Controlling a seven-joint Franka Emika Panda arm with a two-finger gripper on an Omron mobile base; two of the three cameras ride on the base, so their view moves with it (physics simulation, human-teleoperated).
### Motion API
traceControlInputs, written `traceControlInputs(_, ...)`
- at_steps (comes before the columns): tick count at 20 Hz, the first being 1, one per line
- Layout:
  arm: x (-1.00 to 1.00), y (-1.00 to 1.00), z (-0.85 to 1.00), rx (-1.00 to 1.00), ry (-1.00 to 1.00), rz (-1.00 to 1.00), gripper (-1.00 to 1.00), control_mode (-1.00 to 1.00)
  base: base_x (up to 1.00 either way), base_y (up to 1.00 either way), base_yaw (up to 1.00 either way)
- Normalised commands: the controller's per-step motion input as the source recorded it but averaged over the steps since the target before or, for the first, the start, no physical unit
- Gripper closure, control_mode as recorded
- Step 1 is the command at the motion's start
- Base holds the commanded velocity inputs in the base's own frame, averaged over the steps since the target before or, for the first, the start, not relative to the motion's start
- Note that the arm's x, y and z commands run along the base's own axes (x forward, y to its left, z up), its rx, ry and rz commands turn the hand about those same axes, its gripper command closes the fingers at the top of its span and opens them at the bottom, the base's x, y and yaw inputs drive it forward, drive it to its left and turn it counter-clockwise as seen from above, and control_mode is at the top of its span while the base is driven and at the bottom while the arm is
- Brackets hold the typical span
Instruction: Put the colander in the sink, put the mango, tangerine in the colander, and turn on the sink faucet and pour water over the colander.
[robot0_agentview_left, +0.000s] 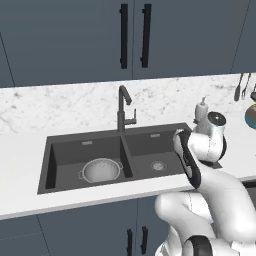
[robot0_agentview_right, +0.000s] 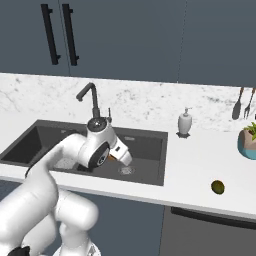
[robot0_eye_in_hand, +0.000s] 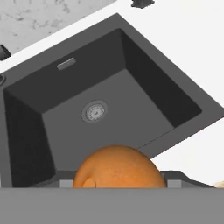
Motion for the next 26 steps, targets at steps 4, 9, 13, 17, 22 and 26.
traceControlInputs(4,-0.12,1.00,0.17,-0.08,0.02,0.03,1.00,-1.00,0.00,0.00,0.00)
traceControlInputs(9,-0.07,1.00,0.06,-0.07,0.02,0.04,1.00,-1.00,0.00,0.00,0.00)
traceControlInputs(13,0.00,1.00,0.01,-0.05,0.04,0.04,1.00,-1.00,0.00,0.00,0.00)
traceControlInputs(17,0.00,1.00,0.00,-0.04,0.04,0.04,1.00,-1.00,0.00,0.00,0.00)
traceControlInputs(22,0.05,1.00,0.00,-0.03,0.05,0.02,1.00,-1.00,0.00,0.00,0.00)
traceControlInputs(26,0.29,1.00,0.00,0.00,0.08,0.00,1.00,-1.00,0.00,0.00,0.00)
